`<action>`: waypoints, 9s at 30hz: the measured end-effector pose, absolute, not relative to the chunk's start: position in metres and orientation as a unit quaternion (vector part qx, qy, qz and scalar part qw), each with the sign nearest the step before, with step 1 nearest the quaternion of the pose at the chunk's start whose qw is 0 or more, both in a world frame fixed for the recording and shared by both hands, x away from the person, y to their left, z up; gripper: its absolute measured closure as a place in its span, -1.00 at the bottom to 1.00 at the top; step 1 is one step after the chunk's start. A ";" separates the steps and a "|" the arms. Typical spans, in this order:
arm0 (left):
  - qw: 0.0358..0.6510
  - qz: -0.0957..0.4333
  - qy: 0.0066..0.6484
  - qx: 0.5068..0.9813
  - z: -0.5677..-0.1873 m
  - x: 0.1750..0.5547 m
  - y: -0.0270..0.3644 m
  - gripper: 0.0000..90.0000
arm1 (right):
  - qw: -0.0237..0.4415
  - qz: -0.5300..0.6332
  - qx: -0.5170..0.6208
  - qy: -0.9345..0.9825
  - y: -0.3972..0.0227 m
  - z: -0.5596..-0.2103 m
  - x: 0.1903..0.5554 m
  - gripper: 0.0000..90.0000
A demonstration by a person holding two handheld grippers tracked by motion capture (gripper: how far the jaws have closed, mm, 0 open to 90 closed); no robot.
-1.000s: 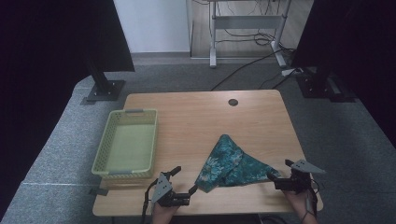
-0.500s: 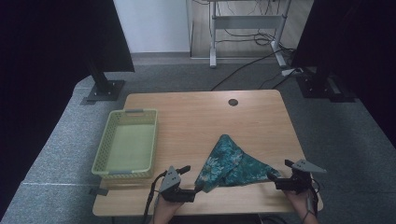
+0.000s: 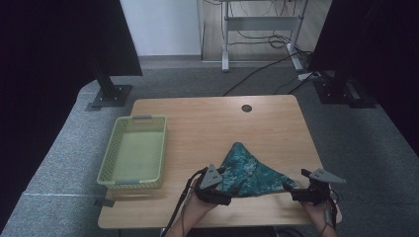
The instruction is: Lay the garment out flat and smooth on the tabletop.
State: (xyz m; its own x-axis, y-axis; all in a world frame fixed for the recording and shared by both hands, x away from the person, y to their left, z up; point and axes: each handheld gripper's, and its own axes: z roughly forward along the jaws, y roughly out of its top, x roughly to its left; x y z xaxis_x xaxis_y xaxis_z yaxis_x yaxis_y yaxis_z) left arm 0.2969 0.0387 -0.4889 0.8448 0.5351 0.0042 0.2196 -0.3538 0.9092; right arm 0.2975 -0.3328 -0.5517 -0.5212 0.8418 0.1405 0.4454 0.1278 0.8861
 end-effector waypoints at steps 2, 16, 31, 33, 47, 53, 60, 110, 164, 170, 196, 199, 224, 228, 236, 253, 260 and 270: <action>0.517 0.158 0.239 0.807 -0.487 0.302 0.032 -0.61 | 0.202 0.489 0.445 0.722 -0.333 -0.552 0.298 -1.00; 0.471 0.132 0.284 0.825 -0.494 0.336 -0.013 -0.56 | 0.198 0.491 0.445 0.723 -0.334 -0.552 0.298 -1.00; 0.394 0.135 0.298 0.859 -0.524 0.356 -0.044 -0.47 | 0.196 0.492 0.443 0.724 -0.334 -0.552 0.298 -1.00; 0.387 0.136 0.302 0.860 -0.527 0.358 -0.046 -0.47 | 0.196 0.492 0.442 0.724 -0.334 -0.552 0.298 -1.00; 0.372 0.142 0.303 0.866 -0.538 0.359 -0.052 -0.19 | 0.195 0.489 0.441 0.727 -0.333 -0.552 0.298 -1.00; 0.376 0.138 0.315 0.861 -0.539 0.360 -0.051 -0.01 | 0.193 0.489 0.440 0.728 -0.333 -0.552 0.298 -1.00; 0.396 0.114 0.329 0.850 -0.537 0.363 -0.045 0.53 | 0.191 0.489 0.439 0.729 -0.333 -0.552 0.298 -1.00; 0.462 0.168 0.557 0.669 -0.521 0.401 0.103 0.94 | 0.186 0.485 0.439 0.733 -0.332 -0.552 0.300 -1.00; 0.523 0.187 0.393 0.733 -0.514 0.322 0.118 -1.00 | 0.161 0.480 0.436 0.744 -0.329 -0.555 0.304 -1.00; 0.523 0.183 0.388 0.737 -0.525 0.303 0.127 -1.00 | 0.166 0.466 0.442 0.748 -0.327 -0.555 0.305 -1.00; 0.534 0.230 0.386 0.716 -0.546 0.266 0.153 -0.98 | 0.177 0.462 0.418 0.762 -0.322 -0.555 0.302 -1.00; 0.536 0.233 0.384 0.715 -0.548 0.265 0.154 -0.98 | 0.180 0.459 0.418 0.763 -0.321 -0.555 0.302 -1.00; 0.545 0.225 0.361 0.723 -0.549 0.265 0.150 -0.91 | 0.142 0.470 0.309 0.814 -0.278 -0.517 0.310 -0.69; 0.544 0.226 0.360 0.723 -0.549 0.265 0.150 -0.91 | 0.124 0.463 0.281 0.831 -0.254 -0.516 0.310 -0.65; 0.540 0.229 0.358 0.727 -0.549 0.265 0.149 -0.91 | 0.092 0.429 0.218 0.872 -0.206 -0.526 0.308 -0.49; 0.542 0.230 0.359 0.725 -0.549 0.264 0.149 -0.91 | 0.082 0.363 0.183 0.910 -0.185 -0.545 0.312 0.43; 0.543 0.231 0.359 0.723 -0.549 0.263 0.149 -0.90 | 0.054 0.361 0.166 0.916 -0.196 -0.543 0.299 0.75; 0.543 0.228 0.359 0.724 -0.549 0.264 0.149 -0.90 | 0.032 0.367 0.163 0.915 -0.220 -0.533 0.284 0.86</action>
State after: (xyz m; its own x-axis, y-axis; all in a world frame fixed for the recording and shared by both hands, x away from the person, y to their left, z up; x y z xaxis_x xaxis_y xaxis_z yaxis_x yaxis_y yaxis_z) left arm 0.2641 0.1488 -0.5487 0.6381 0.7677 -0.0591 0.2715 -0.1526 0.9503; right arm 0.2841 -0.2196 -0.5335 -0.9452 0.3208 0.0615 0.2744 0.6776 0.6823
